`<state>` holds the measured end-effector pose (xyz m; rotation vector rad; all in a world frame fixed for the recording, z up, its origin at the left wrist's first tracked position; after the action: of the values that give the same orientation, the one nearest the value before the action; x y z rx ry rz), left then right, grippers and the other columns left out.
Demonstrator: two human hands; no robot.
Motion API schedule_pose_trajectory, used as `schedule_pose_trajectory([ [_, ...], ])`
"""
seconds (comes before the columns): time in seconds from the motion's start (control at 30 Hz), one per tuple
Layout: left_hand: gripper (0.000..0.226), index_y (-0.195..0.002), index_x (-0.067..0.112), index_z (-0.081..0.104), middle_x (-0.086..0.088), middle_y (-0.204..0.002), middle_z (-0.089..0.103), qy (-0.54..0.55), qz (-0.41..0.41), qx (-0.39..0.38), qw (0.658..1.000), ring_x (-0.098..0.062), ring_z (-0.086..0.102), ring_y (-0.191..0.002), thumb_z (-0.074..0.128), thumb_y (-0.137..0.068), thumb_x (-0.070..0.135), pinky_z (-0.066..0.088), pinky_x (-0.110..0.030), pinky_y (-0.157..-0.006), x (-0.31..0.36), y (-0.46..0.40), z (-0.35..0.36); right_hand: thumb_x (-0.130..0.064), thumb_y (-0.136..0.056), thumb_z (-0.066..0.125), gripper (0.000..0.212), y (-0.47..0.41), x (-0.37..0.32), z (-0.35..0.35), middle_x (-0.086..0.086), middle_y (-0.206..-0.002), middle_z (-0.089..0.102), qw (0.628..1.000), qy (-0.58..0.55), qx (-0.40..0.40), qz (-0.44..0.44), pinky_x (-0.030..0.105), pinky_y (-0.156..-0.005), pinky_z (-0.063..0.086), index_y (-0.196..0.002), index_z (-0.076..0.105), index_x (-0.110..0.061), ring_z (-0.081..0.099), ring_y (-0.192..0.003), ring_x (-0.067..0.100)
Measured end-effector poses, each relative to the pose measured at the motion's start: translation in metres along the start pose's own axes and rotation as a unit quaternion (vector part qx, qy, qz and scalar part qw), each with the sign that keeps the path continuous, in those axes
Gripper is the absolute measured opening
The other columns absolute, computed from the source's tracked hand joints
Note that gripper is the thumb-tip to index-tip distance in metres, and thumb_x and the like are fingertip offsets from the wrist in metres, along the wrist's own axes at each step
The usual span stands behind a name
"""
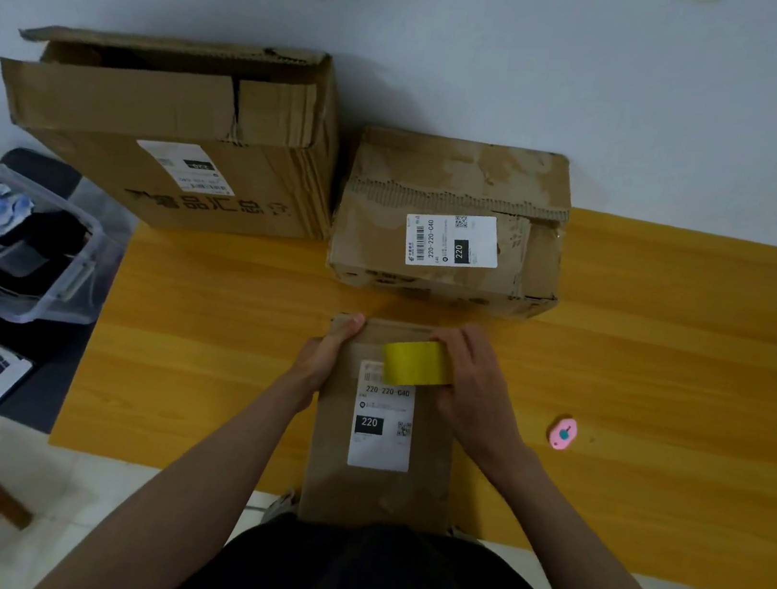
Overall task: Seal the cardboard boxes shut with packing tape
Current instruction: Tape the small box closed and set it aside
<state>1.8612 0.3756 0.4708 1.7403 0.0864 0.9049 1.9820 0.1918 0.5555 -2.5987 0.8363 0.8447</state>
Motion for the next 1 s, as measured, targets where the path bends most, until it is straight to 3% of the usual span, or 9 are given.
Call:
schedule_pose_trajectory([
  [0.1,0.054,-0.105,0.020,0.066,-0.006,-0.111,0.069,0.003,-0.002,0.000,1.000,-0.023,0.065,-0.100,0.064,-0.083,0.069,0.048,-0.037,-0.074,0.001,0.000,0.001,-0.006,-0.078,0.051,0.040,0.005,0.030,-0.029,0.009,-0.116,0.048,0.998,0.026,0.041,0.028,0.031,-0.077,0.043,-0.117,0.050,-0.014,0.050,-0.103,0.023],
  [0.3,0.064,-0.113,0.015,0.069,-0.009,-0.110,0.073,0.008,-0.001,-0.008,1.000,-0.026,0.068,-0.103,0.066,-0.080,0.070,0.052,-0.039,-0.082,-0.001,-0.002,0.000,0.001,-0.072,0.052,0.044,0.021,0.053,-0.043,0.005,-0.110,0.045,0.996,0.083,-0.005,-0.023,0.025,-0.078,0.031,-0.114,0.051,-0.012,0.043,-0.096,0.022],
  [0.4,0.062,-0.112,0.015,0.070,-0.008,-0.109,0.074,0.010,0.000,-0.009,1.000,-0.026,0.069,-0.102,0.066,-0.081,0.069,0.052,-0.039,-0.081,0.001,0.000,0.000,0.015,-0.059,0.069,0.069,0.031,0.085,-0.059,0.009,-0.108,0.055,0.991,0.129,-0.018,-0.003,0.039,-0.075,0.042,-0.116,0.048,-0.016,0.041,-0.094,0.026],
  [0.47,0.059,-0.109,0.016,0.071,-0.008,-0.108,0.074,0.011,0.000,-0.006,1.000,-0.026,0.069,-0.101,0.066,-0.081,0.069,0.052,-0.039,-0.081,0.001,0.000,0.001,0.017,-0.058,0.070,0.073,0.036,0.096,-0.060,0.010,-0.108,0.056,0.989,0.146,-0.034,0.008,0.045,-0.073,0.046,-0.117,0.046,-0.017,0.041,-0.093,0.027],
  [0.77,0.069,-0.115,0.015,0.070,-0.008,-0.108,0.073,0.013,0.003,-0.002,1.000,-0.025,0.069,-0.100,0.064,-0.077,0.072,0.051,-0.036,-0.075,0.002,0.003,0.002,0.016,-0.060,0.064,0.066,0.037,0.114,-0.039,0.010,-0.104,0.047,0.984,0.173,-0.041,0.011,0.043,-0.071,0.042,-0.116,0.048,-0.014,0.040,-0.090,0.029],
  [1.0,0.062,-0.099,0.012,0.072,-0.008,-0.098,0.074,-0.026,0.028,0.052,0.998,-0.024,0.069,-0.093,0.056,-0.088,0.071,0.049,-0.034,-0.070,0.002,0.011,0.006,0.013,-0.063,0.069,0.060,0.044,0.130,-0.005,0.010,-0.102,0.046,0.978,0.200,-0.047,0.042,0.038,-0.069,0.039,-0.113,0.049,-0.012,0.040,-0.087,0.026],
])
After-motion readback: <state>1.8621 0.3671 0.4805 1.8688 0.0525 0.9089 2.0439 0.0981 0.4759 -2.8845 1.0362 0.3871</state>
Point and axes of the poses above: each hand's wrist, its own y-axis away from the middle knuckle, its own z-axis out of the palm, x = y × z, the point moved 3 cm from there along -y, towards the middle knuckle
